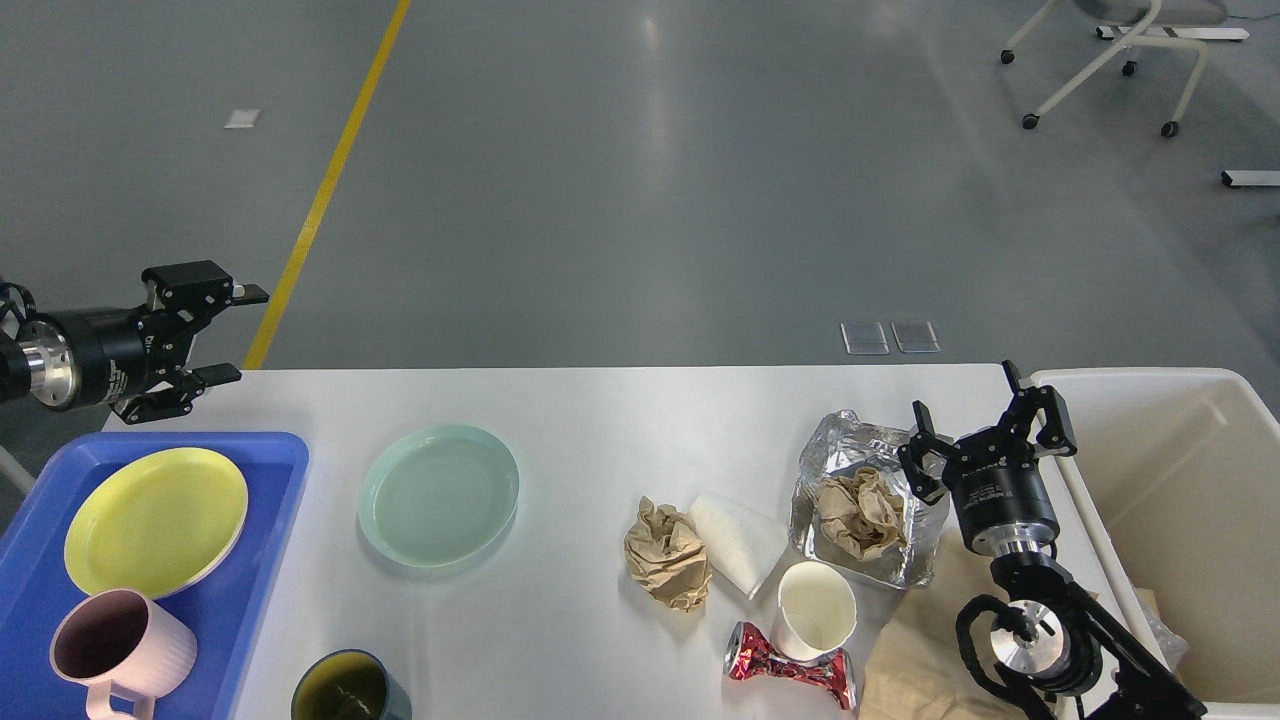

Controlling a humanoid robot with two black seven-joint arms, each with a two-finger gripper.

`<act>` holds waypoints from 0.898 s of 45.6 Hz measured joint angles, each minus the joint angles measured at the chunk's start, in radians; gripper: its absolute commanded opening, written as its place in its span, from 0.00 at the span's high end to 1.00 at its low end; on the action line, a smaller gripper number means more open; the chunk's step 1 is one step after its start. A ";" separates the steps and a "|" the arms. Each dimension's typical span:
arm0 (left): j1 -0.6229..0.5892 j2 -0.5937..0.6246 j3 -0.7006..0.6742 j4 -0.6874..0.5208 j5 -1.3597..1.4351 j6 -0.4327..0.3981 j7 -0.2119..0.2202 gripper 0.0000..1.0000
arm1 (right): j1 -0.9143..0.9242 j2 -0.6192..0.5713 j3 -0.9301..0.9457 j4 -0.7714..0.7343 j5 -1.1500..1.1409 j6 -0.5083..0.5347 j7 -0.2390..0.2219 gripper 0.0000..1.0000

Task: Tidy desktop
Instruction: 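Move the left gripper over the dark green mug near the tray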

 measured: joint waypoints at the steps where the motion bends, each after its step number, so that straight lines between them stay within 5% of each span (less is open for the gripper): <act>1: -0.047 -0.006 0.078 -0.003 0.000 0.000 0.000 0.03 | 0.000 0.000 0.000 0.000 0.000 0.000 0.000 0.00; 9: -0.397 -0.116 0.620 -0.071 0.003 -0.001 0.006 0.03 | 0.000 0.000 0.000 0.000 0.000 0.000 0.000 0.00; 16: -0.655 -0.220 0.920 -0.176 -0.015 -0.005 -0.005 0.03 | 0.000 0.000 0.000 0.000 0.000 0.000 0.000 0.00; 22: -0.764 -0.352 1.033 -0.249 -0.023 -0.067 0.003 0.03 | 0.000 0.000 0.000 0.000 0.000 0.000 0.000 0.00; 32: -0.970 -0.555 1.095 -0.405 -0.036 -0.282 0.004 0.03 | 0.000 0.000 0.000 0.000 0.000 0.000 0.000 0.00; 41: -1.254 -0.681 1.132 -0.643 -0.154 -0.313 0.004 0.04 | 0.000 0.000 0.000 0.000 0.000 0.000 0.000 0.00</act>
